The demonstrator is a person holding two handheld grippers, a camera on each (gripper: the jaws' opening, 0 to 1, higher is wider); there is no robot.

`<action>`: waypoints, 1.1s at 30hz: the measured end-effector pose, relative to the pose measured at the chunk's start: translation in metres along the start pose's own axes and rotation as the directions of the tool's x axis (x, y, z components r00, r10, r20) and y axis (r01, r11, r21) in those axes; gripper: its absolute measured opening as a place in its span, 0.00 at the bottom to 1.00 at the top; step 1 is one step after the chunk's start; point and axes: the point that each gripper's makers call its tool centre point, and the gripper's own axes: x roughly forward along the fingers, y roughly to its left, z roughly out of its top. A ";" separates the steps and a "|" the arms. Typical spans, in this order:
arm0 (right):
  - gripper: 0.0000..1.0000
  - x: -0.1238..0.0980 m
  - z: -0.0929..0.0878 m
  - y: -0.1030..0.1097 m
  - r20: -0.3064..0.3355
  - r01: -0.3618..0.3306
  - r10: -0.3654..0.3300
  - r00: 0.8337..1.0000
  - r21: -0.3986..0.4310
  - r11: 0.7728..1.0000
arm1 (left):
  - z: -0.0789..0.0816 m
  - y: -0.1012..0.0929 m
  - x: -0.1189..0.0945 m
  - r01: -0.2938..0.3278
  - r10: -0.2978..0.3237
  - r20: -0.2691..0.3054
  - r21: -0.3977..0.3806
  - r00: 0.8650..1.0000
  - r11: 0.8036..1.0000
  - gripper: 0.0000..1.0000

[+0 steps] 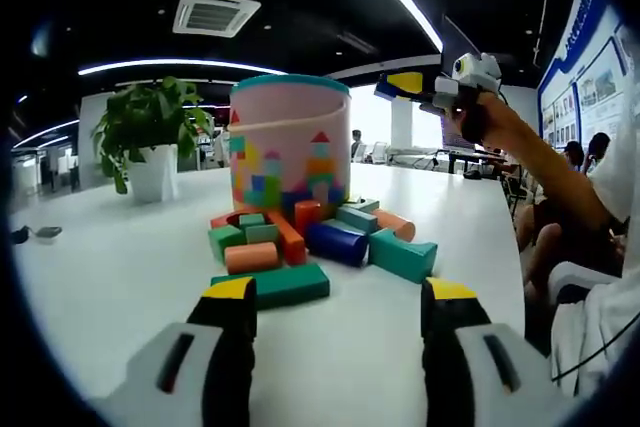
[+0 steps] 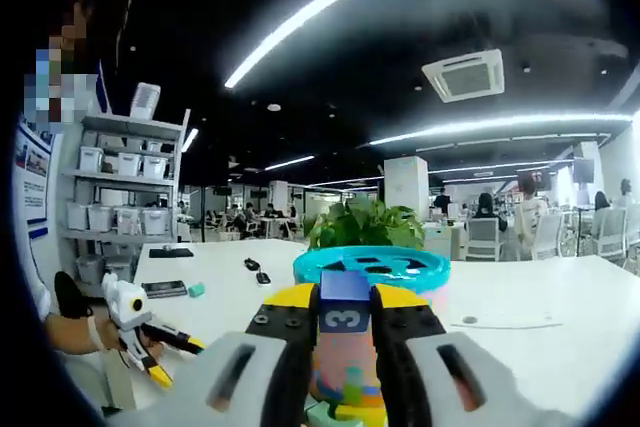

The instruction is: Arrange the toys in the designated storage area by placing each visible toy with the group until no toy remains scattered across the table.

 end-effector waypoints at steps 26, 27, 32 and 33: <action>0.20 0.141 0.009 -0.022 -0.164 -0.085 0.075 0.984 -0.052 0.995 | -0.002 0.002 0.001 -0.008 0.008 -0.009 -0.007 1.000 1.000 0.68; 0.20 0.144 0.007 -0.024 -0.171 -0.083 0.073 0.983 -0.051 0.995 | -0.002 0.001 0.001 -0.008 0.007 -0.009 -0.007 1.000 1.000 0.68; 0.20 0.153 -0.004 -0.029 -0.216 -0.081 0.067 0.974 -0.054 0.995 | -0.002 0.000 0.001 -0.004 0.004 -0.010 -0.008 1.000 1.000 0.68; 0.20 0.154 -0.005 -0.030 -0.222 -0.080 0.066 0.973 -0.058 0.995 | -0.002 0.000 0.002 -0.004 0.004 -0.010 -0.007 1.000 1.000 0.68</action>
